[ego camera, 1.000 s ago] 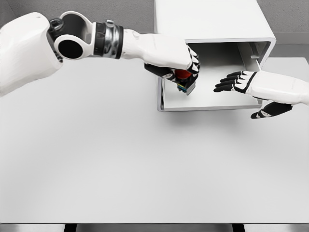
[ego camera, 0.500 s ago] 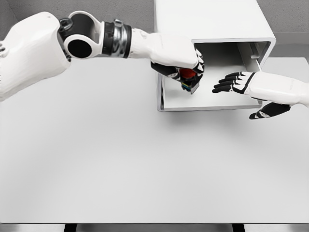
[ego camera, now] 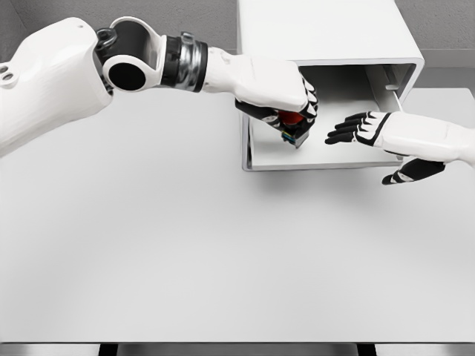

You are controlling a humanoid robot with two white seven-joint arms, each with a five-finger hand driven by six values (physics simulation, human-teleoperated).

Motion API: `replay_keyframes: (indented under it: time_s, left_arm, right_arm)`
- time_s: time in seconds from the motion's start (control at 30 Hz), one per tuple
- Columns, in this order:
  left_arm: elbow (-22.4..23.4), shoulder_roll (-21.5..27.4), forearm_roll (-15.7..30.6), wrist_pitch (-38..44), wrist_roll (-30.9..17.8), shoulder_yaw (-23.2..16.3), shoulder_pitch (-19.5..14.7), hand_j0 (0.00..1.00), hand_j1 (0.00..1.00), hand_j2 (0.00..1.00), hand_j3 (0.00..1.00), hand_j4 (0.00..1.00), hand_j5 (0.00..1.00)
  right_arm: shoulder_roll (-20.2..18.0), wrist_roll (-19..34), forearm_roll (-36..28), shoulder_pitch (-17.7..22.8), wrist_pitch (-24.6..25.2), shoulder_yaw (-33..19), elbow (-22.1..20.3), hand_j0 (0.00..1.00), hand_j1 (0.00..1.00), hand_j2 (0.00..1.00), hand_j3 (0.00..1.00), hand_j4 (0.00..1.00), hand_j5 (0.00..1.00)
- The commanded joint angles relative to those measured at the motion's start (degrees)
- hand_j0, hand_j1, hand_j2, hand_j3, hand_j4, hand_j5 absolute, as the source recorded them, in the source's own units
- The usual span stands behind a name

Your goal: Slide open multi-storey tabletop storage cabinets and put open load switch and slide close multi-storey tabletop storage cabinets

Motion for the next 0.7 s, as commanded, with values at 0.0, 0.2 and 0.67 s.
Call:
replay_keyframes:
  time_s: [0.0,0.2,0.67]
  left_arm:
    - [0.08,-0.01,-0.23,0.12,-0.07,0.08,0.00,0.38,0.38,0.38,0.38,0.38,0.38]
    - [0.00,-0.01,-0.05,0.12,0.11,0.26,0.09,1.00,1.00,1.00,1.00,1.00,1.00]
    - [-3.78,0.25,3.38,0.12,0.20,1.49,0.18,1.00,1.00,1.00,1.00,1.00,1.00]
  right_arm:
    - [-0.07,-0.03,-0.41,0.00,0.10,-0.08,-0.01,1.00,1.00,1.00,1.00,1.00,1.00]
    - [0.29,-0.03,-0.41,0.00,0.10,0.00,-0.01,1.00,1.00,1.00,1.00,1.00,1.00]
    - [1.25,0.06,-0.41,0.00,0.10,0.36,-0.01,1.00,1.00,1.00,1.00,1.00,1.00]
